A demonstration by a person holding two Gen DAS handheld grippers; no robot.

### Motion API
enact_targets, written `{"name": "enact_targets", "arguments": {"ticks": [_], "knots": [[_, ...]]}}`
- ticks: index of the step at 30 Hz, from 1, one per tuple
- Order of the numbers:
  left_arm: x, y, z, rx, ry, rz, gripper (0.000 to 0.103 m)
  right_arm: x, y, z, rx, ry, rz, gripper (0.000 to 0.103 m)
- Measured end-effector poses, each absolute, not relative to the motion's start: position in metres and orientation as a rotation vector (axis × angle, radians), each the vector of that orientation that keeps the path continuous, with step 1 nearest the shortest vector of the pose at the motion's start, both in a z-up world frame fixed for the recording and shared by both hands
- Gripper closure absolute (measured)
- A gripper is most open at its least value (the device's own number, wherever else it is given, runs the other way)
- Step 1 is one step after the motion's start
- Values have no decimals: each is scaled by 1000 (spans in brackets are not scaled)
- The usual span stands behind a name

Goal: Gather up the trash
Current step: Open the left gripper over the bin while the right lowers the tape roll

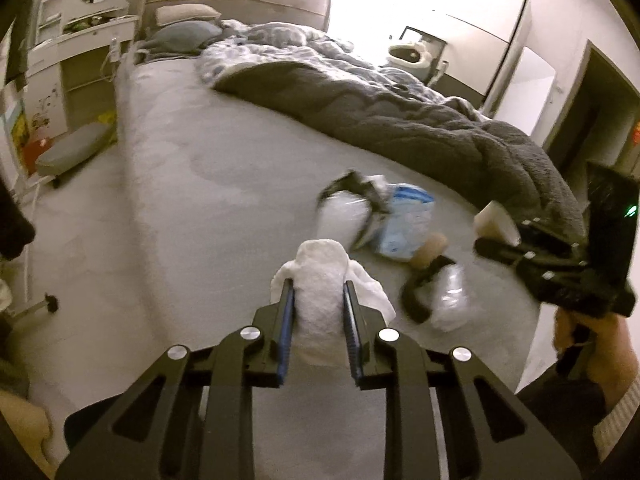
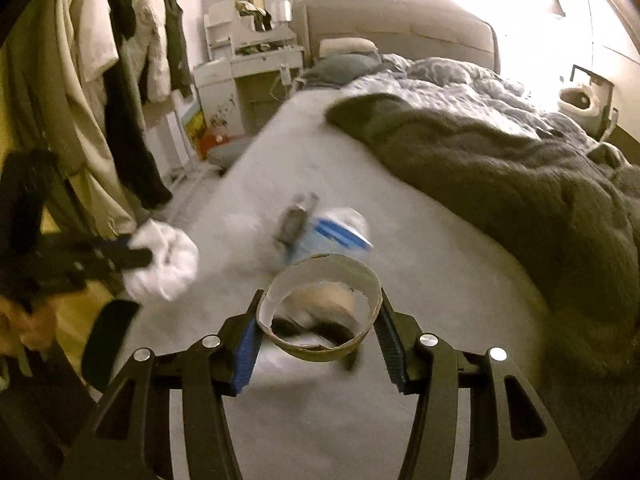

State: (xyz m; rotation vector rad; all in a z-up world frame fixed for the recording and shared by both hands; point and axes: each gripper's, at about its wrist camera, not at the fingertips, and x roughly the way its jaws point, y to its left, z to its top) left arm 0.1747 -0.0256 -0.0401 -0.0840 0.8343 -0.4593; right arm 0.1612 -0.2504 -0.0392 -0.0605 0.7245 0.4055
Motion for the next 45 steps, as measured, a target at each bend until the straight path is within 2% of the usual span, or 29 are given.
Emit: {"name": "enact_targets", "arguments": {"ticks": [9, 20, 39, 43, 45], "knots": [[172, 51, -56, -125, 861, -311, 78, 163, -160, -28, -126, 740, 524, 50], [165, 118, -99, -143, 976, -163, 78, 160, -64, -36, -152, 792, 646, 50], [122, 194, -201, -205, 1333, -25, 77, 148, 53, -90, -199, 981, 770, 50], [109, 201, -213, -214, 1398, -39, 68, 150, 69, -104, -196, 1017, 777, 50], [102, 200, -206, -191, 1384, -44, 54, 150, 76, -113, -211, 1034, 780, 50]]}}
